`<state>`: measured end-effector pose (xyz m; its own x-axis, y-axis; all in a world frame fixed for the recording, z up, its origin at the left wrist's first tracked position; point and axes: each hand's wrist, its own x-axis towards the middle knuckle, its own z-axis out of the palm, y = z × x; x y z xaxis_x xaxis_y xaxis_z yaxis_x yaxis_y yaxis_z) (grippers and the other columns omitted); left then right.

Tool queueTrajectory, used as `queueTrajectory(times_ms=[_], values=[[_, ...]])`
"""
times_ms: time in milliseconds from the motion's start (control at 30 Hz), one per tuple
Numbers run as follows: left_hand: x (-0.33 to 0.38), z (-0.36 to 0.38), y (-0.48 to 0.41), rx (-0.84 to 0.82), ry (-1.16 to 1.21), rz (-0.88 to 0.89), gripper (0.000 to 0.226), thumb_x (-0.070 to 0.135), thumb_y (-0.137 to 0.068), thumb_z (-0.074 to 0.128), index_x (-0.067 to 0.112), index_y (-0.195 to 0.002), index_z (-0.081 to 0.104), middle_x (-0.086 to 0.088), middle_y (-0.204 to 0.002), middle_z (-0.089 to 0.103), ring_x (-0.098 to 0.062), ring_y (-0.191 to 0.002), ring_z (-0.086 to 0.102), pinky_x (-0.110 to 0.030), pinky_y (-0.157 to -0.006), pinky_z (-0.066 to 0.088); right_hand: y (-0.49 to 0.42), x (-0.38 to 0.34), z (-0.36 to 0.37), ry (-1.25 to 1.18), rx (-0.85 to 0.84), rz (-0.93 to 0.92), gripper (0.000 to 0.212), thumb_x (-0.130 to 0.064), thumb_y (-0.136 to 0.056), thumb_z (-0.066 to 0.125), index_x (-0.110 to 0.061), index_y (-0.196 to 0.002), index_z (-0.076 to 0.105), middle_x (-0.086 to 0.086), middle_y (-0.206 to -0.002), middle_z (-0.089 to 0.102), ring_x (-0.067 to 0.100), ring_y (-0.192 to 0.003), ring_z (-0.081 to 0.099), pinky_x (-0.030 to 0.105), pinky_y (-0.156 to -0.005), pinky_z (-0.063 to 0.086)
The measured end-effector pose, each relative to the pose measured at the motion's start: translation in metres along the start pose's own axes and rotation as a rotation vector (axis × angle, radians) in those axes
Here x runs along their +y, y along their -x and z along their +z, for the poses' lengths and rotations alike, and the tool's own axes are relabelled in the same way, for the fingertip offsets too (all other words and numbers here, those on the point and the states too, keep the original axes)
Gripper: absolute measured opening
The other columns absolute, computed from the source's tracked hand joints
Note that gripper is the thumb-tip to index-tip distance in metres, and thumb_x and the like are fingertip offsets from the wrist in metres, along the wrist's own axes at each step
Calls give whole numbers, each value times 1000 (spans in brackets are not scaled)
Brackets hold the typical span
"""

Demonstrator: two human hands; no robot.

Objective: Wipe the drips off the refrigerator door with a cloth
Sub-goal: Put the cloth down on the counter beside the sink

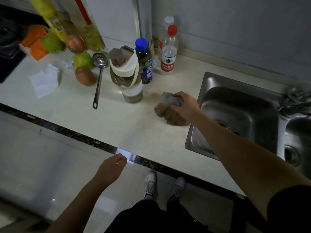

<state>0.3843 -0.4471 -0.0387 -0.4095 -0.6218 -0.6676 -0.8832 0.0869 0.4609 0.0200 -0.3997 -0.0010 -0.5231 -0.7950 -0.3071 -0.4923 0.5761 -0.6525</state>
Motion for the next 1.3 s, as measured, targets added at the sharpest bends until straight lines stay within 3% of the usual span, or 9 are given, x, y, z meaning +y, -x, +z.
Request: queueTrajectory(times_ms=[67, 233, 400, 700, 833, 1033, 1300], values=[[0, 1, -1, 0, -7, -13, 30, 31, -96, 45, 5, -96, 61, -11, -92, 70, -28, -87, 67, -44, -84, 53, 1, 14, 9, 104, -40, -2, 46, -35, -93, 68, -20, -135, 56, 5, -128, 61, 26, -116, 57, 32, -97, 43], [3, 1, -4, 1, 29, -12, 31, 26, -98, 45, 1, -97, 62, -15, -93, 69, -32, -89, 68, -47, -84, 54, 15, 28, 14, 224, 144, 30, 63, -56, -84, 72, -25, -136, 54, 2, -137, 52, 25, -128, 45, 44, -112, 41], [3, 6, -5, -17, 33, -20, 31, 28, -102, 44, 7, -95, 67, -9, -90, 71, -27, -87, 69, -44, -84, 54, 26, 33, 21, 281, 51, 31, 85, -61, -77, 77, -28, -146, 41, 3, -142, 48, 27, -131, 44, 49, -114, 40], [3, 10, -5, -30, 37, -65, 27, 27, -100, 46, 12, -93, 67, -5, -90, 72, -24, -87, 69, -40, -85, 54, 8, 33, 18, 290, 47, -75, 64, -44, -84, 74, -26, -141, 51, 2, -131, 58, 26, -121, 52, 44, -108, 44], [0, 11, -3, -27, 31, -56, 23, 24, -100, 47, 15, -95, 68, -1, -93, 71, -21, -88, 68, -40, -88, 52, -13, 35, -2, 326, 23, -115, 52, -45, -85, 70, -27, -133, 56, 1, -127, 60, 24, -120, 53, 44, -104, 47], [3, 16, -4, -52, 19, -60, 22, 25, -100, 48, 18, -102, 69, 1, -98, 71, -17, -90, 68, -38, -91, 53, -19, 25, -10, 413, 102, -134, 60, -48, -87, 70, -25, -139, 52, 4, -139, 54, 27, -130, 46, 48, -115, 34], [2, 20, -12, -64, 15, -63, 26, 24, -100, 47, 9, -99, 68, -6, -95, 71, -24, -91, 68, -38, -87, 53, 2, 32, 10, 520, -18, -180, 66, -45, -97, 59, -24, -154, 36, 4, -159, 35, 29, -149, 28, 49, -126, 19]])
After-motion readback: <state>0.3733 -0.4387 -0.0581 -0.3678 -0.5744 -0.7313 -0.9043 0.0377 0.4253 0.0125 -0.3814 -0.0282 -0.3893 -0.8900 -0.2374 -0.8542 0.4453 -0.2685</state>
